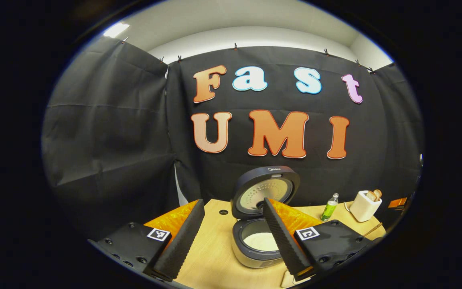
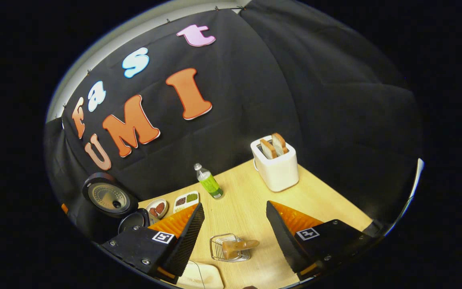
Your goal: Close the left gripper, press the button to open the rice cooker; take a wooden spoon from the chopstick holder with the right hand, scoop a spoonful of rice and pour it into the rice cooker, then put the wooden spoon back into the chopstick holder.
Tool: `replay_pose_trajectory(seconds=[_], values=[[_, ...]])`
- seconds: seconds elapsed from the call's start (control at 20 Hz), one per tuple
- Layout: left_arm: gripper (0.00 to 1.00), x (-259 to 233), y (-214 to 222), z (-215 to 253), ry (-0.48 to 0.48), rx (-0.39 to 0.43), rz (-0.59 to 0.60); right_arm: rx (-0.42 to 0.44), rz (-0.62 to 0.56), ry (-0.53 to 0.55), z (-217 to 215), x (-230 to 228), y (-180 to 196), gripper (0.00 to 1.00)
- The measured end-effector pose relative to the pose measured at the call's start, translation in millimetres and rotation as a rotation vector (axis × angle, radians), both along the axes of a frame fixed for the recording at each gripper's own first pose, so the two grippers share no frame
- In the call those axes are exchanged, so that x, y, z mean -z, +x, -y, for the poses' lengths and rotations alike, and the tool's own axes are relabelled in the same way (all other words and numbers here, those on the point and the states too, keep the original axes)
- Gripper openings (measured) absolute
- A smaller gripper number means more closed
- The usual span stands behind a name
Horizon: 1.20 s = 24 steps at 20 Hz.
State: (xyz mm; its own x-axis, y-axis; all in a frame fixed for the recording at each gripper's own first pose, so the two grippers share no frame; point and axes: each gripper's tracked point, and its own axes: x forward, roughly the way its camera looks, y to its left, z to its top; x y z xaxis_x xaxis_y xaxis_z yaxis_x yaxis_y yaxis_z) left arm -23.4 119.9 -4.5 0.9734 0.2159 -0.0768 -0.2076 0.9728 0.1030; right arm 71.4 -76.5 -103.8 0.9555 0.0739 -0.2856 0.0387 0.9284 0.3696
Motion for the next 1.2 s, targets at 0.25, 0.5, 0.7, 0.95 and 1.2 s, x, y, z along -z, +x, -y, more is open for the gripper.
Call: replay_pose_trajectory(seconds=[0.25, 0.5, 0.7, 0.95, 1.2], values=[[0.95, -3.8, 32.5, 20.5, -0.016, 0.036, -0.015, 0.008, 0.133, -0.06, 1.5, -71.3, -8.5, 0.94], [0.95, -40.3, 98.3, 55.5, -0.062, 0.109, 0.013, 0.008, 0.23, -0.153, 6.4, -110.4, -22.8, 0.94], [0.95, -65.4, 164.2, 72.1, -0.061, 0.139, 0.032, 0.025, 0.271, -0.202, 13.8, -127.2, -35.5, 0.94], [0.95, -62.9, 233.9, 77.2, -0.031, 0.141, 0.003, 0.056, 0.28, -0.217, 24.9, -132.4, -47.8, 0.94], [0.95, -23.6, 280.6, 62.1, 0.021, 0.1, -0.099, 0.082, 0.27, -0.219, 31.2, -128.1, -53.9, 0.94]])
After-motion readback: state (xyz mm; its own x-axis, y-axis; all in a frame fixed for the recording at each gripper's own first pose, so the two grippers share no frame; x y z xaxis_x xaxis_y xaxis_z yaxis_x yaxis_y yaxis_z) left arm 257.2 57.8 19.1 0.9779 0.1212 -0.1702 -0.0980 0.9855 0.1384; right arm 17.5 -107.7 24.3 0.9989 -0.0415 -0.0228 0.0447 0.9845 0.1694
